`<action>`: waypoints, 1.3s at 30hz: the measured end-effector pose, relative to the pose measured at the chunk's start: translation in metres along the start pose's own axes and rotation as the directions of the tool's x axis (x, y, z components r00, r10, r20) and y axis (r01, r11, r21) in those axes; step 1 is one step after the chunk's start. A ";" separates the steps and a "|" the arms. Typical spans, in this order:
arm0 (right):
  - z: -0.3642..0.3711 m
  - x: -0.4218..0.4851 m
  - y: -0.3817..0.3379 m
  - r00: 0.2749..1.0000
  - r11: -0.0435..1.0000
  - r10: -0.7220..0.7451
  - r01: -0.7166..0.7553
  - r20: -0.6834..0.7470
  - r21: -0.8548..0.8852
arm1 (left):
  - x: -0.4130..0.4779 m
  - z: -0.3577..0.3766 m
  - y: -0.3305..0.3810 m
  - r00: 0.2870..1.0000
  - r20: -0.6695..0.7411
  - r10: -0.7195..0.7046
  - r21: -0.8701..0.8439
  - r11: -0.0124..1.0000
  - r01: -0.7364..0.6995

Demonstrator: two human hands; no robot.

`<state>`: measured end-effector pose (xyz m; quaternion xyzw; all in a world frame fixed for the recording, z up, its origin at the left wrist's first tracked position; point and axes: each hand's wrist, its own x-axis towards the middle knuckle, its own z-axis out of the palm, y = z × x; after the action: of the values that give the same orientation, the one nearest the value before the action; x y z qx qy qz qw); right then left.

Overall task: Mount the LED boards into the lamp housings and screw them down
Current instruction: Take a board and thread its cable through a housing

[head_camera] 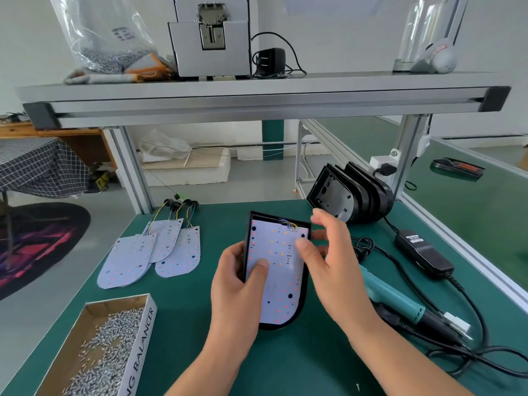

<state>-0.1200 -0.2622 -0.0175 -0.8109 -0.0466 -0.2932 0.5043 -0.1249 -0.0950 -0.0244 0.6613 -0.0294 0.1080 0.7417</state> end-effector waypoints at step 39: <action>0.000 0.004 0.001 0.925 0.747 0.238 -0.369 0.296 0.553 | -0.016 0.002 0.004 0.773 0.458 0.439 0.613 0.473 -0.632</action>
<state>-0.1161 -0.2634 -0.0157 -0.6319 -0.0559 -0.0912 0.7676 -0.1410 -0.0991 -0.0236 0.8662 -0.2783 0.2584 0.3250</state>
